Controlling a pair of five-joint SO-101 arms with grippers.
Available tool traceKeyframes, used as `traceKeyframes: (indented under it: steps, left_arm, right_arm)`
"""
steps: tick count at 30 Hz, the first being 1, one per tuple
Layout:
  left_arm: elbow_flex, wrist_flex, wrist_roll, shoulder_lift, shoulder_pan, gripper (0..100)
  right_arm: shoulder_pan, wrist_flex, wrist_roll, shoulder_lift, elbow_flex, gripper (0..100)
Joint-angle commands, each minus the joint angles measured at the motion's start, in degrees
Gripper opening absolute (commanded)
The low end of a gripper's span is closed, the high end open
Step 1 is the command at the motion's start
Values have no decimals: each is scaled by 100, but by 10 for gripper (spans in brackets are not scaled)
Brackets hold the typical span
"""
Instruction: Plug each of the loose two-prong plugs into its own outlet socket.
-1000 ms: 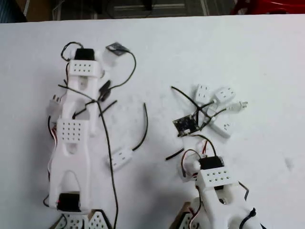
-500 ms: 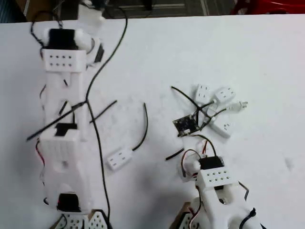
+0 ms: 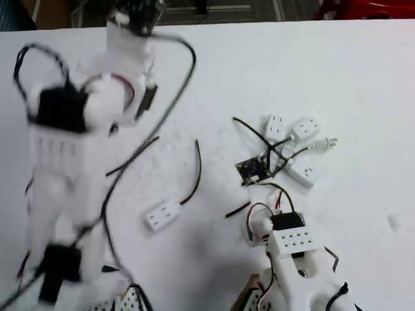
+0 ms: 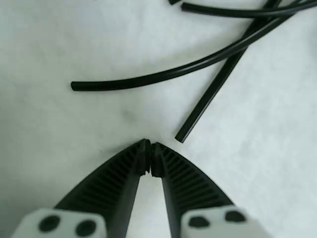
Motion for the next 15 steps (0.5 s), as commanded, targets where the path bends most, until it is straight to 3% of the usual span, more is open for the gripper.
traceKeyframes:
  steps: [1,9,15]
  left_arm:
    - [1758,-1187,352,-1560,277,22]
    - [5855,-3842,624,-4664,295,22]
    - [8237,-4888,211,-6791,277,23]
  right_arm:
    - [-127,-84,0,-13,26,21]
    - [-127,-84,0,-13,26,21]
    - [-127,-84,0,-13,26,21]
